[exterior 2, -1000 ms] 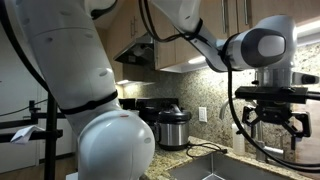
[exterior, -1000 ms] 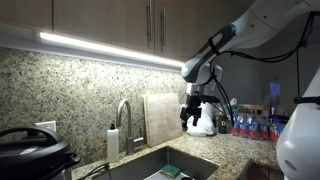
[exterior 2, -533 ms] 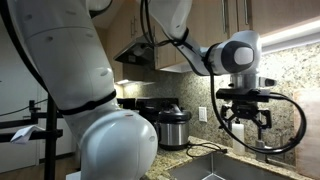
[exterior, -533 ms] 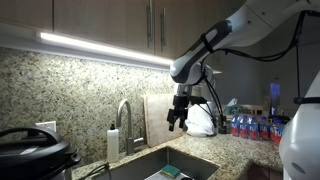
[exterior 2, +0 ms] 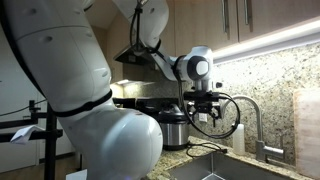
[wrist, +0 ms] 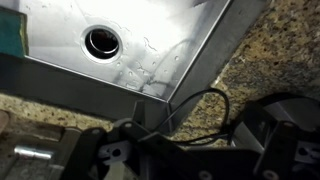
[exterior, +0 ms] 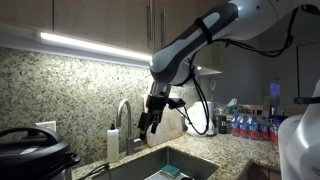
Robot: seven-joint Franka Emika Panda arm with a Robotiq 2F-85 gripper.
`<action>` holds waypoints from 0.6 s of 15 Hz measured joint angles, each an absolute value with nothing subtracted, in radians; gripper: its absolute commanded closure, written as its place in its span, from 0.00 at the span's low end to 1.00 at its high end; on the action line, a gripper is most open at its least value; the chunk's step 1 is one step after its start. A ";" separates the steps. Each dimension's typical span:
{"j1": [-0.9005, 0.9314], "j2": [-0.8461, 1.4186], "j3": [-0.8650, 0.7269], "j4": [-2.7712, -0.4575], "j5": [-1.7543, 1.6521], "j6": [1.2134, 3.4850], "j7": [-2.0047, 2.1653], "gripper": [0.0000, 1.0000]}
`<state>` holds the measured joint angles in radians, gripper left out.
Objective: Uncover the cooker
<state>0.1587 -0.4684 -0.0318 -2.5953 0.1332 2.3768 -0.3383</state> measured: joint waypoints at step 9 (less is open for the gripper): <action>0.306 -0.316 0.067 -2.417 0.147 2.710 -0.354 0.00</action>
<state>0.3055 -0.3162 0.0669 -2.4174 0.1469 2.7101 -0.3543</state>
